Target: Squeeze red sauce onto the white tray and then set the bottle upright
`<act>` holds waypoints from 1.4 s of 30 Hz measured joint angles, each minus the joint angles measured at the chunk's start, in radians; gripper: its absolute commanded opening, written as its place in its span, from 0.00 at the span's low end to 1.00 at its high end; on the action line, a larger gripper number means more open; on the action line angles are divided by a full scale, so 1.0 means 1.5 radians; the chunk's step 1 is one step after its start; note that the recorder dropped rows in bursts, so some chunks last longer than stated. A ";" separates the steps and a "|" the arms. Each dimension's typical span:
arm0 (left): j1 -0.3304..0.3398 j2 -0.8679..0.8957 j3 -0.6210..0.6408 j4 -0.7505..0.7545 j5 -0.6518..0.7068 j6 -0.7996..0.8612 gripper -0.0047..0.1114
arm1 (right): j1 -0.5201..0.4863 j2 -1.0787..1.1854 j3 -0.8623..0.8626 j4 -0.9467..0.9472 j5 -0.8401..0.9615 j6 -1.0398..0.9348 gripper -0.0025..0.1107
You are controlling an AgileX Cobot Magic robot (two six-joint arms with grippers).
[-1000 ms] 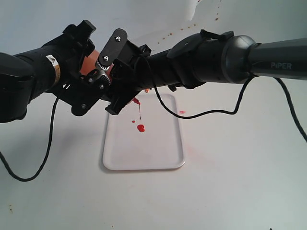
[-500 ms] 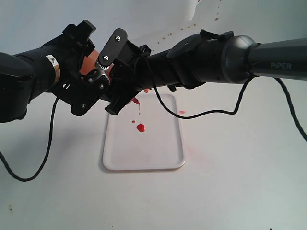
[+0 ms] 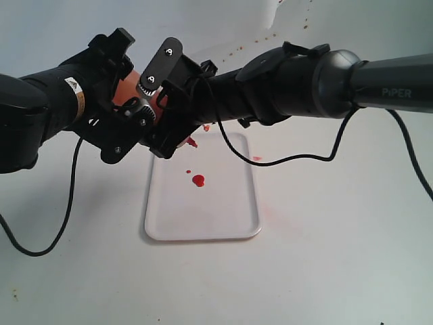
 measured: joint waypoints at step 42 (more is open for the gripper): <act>0.000 0.004 0.000 -0.004 0.007 -0.029 0.04 | -0.001 -0.043 0.000 -0.386 0.091 0.366 0.95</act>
